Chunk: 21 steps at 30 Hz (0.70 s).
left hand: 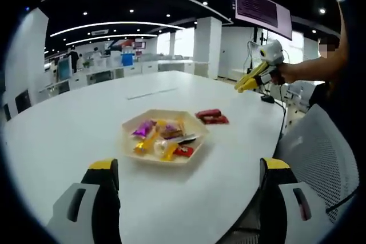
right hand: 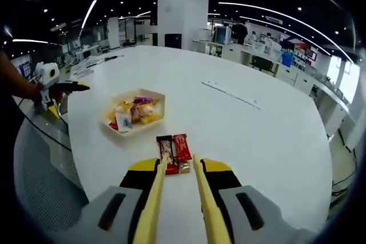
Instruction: Place the target food into the container with the food tongs after gripping and lifting it, then release it inside without dropping or visibly crushing the food.
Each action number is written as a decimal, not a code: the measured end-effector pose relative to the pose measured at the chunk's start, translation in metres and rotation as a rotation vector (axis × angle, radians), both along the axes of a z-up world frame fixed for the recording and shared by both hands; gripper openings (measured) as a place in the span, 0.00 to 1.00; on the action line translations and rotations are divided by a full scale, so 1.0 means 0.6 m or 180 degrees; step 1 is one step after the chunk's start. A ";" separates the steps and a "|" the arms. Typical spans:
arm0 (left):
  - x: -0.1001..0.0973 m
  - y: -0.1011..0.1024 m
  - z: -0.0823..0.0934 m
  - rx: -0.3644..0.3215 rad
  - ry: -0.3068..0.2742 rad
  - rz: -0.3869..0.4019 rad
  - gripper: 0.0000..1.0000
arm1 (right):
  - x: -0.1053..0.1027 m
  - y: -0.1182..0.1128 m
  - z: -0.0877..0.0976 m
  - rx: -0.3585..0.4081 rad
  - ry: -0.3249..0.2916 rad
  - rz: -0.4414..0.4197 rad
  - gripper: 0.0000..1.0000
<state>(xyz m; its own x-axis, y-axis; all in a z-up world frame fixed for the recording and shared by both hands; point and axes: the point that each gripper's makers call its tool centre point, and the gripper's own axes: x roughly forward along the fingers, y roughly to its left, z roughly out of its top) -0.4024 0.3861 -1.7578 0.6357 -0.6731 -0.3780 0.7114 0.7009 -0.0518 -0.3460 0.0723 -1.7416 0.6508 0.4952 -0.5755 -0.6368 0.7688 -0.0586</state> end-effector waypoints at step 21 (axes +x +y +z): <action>-0.001 -0.001 -0.006 0.0025 0.0031 -0.0017 0.99 | 0.014 0.001 -0.054 -0.0011 0.0087 -0.0150 0.27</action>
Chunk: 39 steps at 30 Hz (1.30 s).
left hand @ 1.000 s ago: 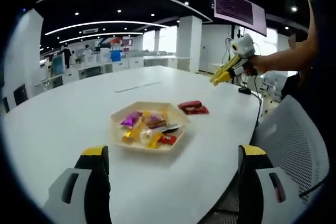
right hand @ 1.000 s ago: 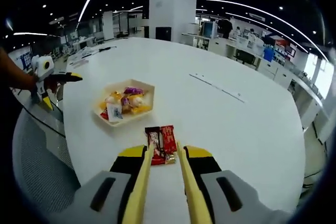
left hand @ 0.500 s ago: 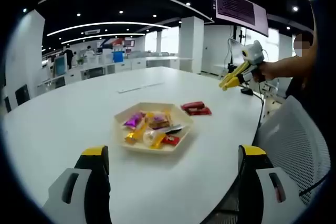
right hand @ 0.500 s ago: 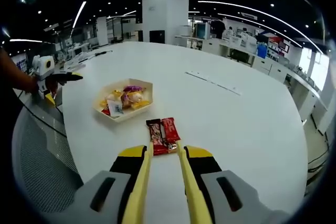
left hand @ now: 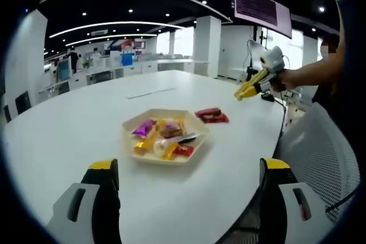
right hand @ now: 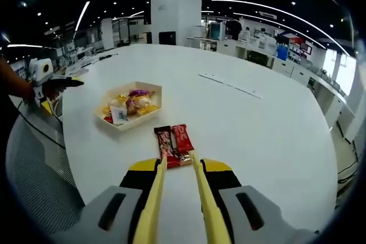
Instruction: Place the target food into the container with the food tongs after gripping and lifting it, then release it inside without dropping or visibly crushing the food.
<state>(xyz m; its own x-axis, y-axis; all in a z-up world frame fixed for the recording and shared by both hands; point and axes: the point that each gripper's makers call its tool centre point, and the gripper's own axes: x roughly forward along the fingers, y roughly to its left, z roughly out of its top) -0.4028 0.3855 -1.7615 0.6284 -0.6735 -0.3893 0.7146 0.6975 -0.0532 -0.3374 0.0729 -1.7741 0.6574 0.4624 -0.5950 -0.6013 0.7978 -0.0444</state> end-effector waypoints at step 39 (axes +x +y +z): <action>-0.006 -0.006 -0.013 0.0055 0.0117 -0.0059 0.99 | 0.075 0.043 -0.106 -0.0213 0.0311 0.0214 0.26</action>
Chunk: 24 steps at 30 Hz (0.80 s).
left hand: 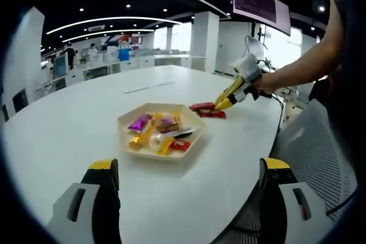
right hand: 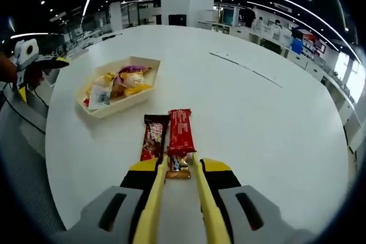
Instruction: Place the target food into the container with the food tongs after gripping and lifting it, then release it inside without dropping or visibly crushing the food.
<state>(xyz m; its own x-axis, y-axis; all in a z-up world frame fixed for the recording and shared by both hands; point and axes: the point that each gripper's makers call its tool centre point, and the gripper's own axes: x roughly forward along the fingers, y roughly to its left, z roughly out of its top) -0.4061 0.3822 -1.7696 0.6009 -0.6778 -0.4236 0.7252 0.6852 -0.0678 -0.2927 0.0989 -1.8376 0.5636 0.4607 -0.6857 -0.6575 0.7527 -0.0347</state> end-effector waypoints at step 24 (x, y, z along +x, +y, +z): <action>0.004 0.004 0.001 0.0011 -0.0034 0.0042 0.99 | -0.014 -0.045 0.026 -0.0069 0.0109 -0.0286 0.21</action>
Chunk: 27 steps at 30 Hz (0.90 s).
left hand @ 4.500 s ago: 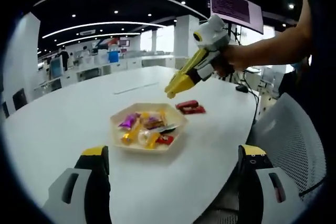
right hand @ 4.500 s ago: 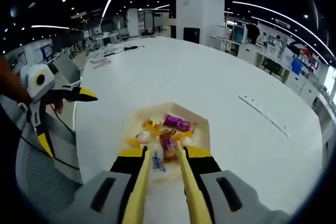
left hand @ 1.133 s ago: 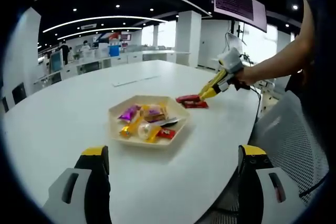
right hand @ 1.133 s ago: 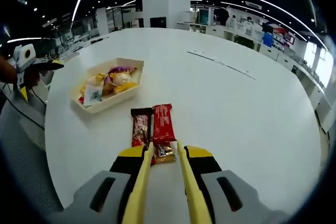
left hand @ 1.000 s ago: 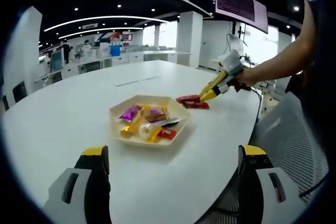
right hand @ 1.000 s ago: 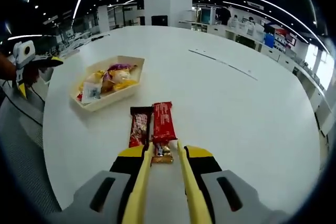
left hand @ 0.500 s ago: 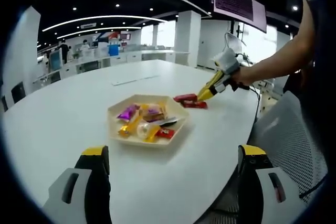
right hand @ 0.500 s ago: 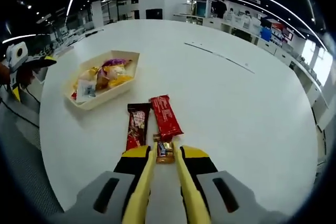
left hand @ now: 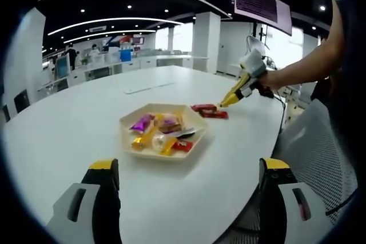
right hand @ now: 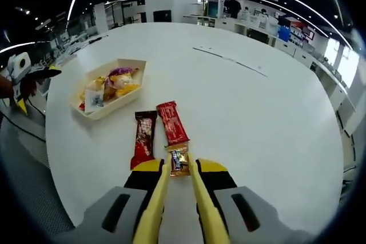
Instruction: Place the target food into the container with the food tongs after gripping and lifting it, then release it inside without dropping or visibly crushing the food.
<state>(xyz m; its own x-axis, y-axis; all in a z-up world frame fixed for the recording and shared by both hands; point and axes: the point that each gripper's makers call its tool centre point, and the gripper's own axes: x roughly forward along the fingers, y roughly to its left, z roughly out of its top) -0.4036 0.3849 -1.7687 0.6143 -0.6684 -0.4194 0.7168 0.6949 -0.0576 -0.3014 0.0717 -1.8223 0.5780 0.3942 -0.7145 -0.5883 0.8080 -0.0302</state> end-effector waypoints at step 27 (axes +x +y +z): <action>0.008 0.010 0.010 -0.0005 -0.0106 0.0096 0.99 | 0.009 -0.009 0.023 -0.0066 0.0023 0.0027 0.21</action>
